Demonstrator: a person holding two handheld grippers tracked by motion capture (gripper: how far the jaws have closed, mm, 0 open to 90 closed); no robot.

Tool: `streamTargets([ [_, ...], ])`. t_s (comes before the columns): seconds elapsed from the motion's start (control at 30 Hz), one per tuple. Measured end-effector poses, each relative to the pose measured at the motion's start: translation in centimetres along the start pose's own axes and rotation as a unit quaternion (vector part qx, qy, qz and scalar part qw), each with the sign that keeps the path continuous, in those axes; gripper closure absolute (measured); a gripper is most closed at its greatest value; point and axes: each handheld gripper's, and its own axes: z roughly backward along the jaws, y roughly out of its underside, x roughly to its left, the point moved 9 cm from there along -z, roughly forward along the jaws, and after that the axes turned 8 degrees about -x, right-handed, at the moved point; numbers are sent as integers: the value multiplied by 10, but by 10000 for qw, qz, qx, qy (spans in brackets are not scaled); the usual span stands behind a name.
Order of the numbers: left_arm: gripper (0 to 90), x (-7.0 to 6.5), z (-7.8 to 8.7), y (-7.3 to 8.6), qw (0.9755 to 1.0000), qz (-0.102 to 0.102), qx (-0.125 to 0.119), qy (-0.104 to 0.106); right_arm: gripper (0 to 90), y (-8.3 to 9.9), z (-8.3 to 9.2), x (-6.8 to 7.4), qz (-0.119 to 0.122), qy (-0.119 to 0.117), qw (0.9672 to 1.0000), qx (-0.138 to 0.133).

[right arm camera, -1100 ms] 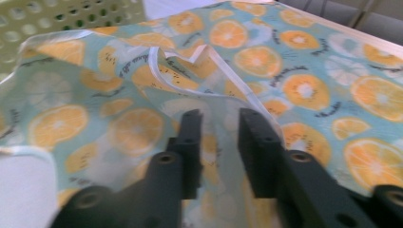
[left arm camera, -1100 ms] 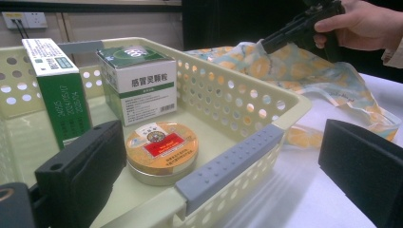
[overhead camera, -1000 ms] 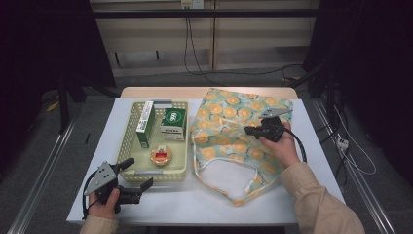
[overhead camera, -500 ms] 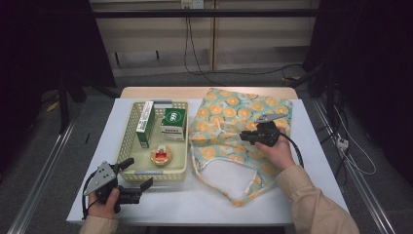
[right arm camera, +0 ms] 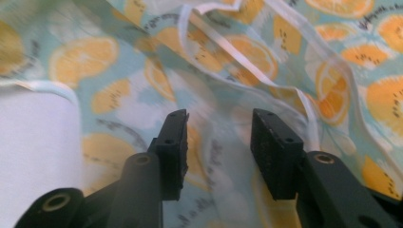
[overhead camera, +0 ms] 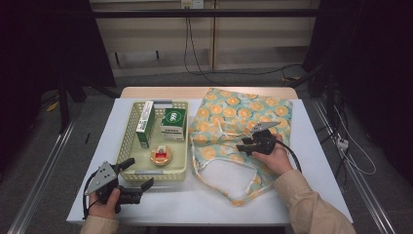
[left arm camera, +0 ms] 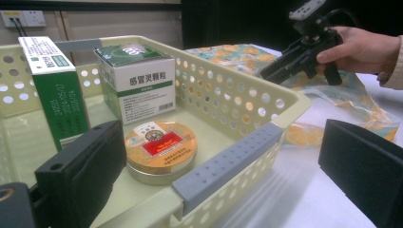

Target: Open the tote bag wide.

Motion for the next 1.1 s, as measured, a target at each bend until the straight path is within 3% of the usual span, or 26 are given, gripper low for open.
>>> streamTargets([
  [0.07, 19, 1, 0, 0, 10000, 3, -6, -4, 587, 0, 0, -2, -25, -20, 10000, -54],
  [0.13, 19, 2, 0, 1, 10000, 1, 9, -7, 639, 1, 0, -3, 193, 33, 9998, -42],
  [0.3, 19, 1, 1, 0, 10000, 31, -8, -26, 884, 1, 1, -12, 155, 192, 9997, -79],
  [0.43, 20, 1, 1, -1, 10000, 21, -13, -18, 900, 1, 4, -12, 39, 244, 9997, 4],
  [0.6, 19, 1, 1, -1, 10000, 22, -22, -29, 900, -8, 17, 5, -158, -179, 9997, -38],
  [0.73, 19, 0, 0, 0, 10000, 36, -8, -17, 900, -28, 30, 14, -77, -311, 9992, -243],
  [0.83, 19, 0, -1, 0, 10000, -7, 7, 4, 900, -40, 33, 4, -171, -233, 9988, -399],
  [0.93, 19, 0, -1, 1, 10000, 70, -7, -27, 900, -46, 29, -14, -263, 33, 9985, -472],
  [1.1, 19, 1, 0, 2, 10000, 77, 10, -2, 900, -38, 17, -46, -546, 419, 9964, -490],
])
